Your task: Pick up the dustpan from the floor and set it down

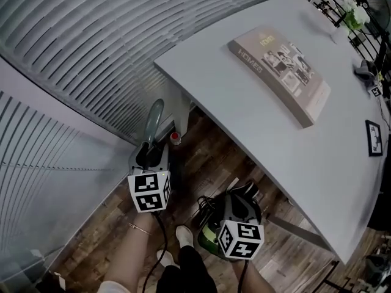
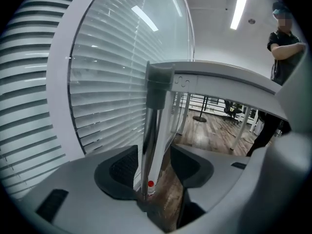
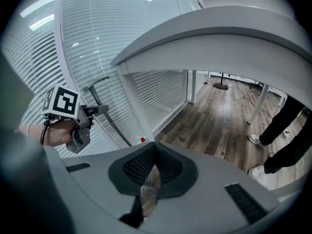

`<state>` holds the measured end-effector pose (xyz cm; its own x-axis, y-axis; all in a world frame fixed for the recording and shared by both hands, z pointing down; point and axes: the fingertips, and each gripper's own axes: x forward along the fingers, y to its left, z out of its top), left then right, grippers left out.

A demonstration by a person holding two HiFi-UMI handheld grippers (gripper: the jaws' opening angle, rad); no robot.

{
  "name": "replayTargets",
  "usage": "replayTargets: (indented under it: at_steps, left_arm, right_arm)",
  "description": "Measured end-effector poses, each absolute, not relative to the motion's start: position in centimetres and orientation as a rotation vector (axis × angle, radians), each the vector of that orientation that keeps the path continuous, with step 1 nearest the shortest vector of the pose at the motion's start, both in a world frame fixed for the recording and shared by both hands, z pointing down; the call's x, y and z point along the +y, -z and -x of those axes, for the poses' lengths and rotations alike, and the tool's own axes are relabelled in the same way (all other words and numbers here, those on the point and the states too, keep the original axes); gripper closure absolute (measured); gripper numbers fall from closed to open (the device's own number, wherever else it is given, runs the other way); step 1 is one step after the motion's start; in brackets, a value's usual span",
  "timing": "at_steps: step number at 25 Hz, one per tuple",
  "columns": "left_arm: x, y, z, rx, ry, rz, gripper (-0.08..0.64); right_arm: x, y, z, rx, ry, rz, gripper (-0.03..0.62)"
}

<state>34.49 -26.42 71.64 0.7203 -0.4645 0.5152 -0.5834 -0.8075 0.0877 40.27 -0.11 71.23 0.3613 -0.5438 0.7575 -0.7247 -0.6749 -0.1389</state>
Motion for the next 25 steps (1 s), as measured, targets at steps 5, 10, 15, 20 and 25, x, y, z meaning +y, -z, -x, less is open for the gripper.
replayTargets:
  at_steps: [5, 10, 15, 20, 25]
  left_arm:
    - [-27.1, -72.2, -34.7, -0.860, -0.711, -2.685, 0.342]
    - [-27.5, -71.7, -34.6, -0.904, -0.679, -2.706, 0.402]
    - [-27.6, -71.6, -34.8, -0.882, -0.702, -2.716, 0.459]
    - [-27.2, -71.6, -34.2, -0.862, -0.743, -2.722, 0.463]
    - [-25.9, -71.0, -32.9, -0.863, -0.758, -2.739, 0.465]
  right_arm:
    - [0.1, -72.0, -40.5, -1.121, -1.225, -2.396, 0.560]
    - [0.0, -72.3, -40.7, -1.116, -1.233, -2.394, 0.560]
    - [-0.6, -72.2, -40.6, -1.131, -1.236, -2.387, 0.560]
    - [-1.1, -72.0, -40.2, -1.155, -1.233, -2.379, 0.560]
    - [-1.6, -71.4, -39.9, -1.188, -1.223, -2.375, 0.560]
